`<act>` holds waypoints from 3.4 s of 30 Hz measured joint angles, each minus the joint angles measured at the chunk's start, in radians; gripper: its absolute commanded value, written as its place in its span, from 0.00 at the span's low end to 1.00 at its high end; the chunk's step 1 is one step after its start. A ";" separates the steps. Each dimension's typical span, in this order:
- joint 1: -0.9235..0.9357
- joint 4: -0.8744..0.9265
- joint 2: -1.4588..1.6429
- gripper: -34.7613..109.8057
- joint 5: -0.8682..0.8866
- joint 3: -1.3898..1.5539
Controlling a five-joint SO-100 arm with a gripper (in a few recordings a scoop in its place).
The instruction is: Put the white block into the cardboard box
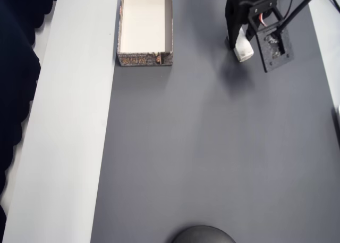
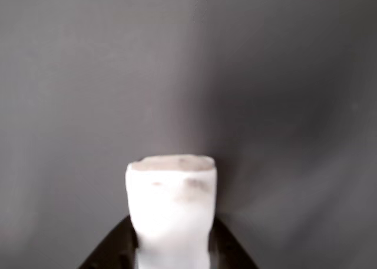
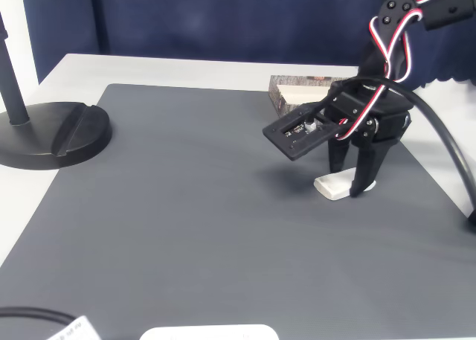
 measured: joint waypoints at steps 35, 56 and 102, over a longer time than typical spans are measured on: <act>0.124 0.328 0.069 0.23 -0.192 -0.476; 0.503 0.489 -0.302 0.23 0.034 -0.985; 0.640 0.512 -1.014 0.23 0.339 -1.663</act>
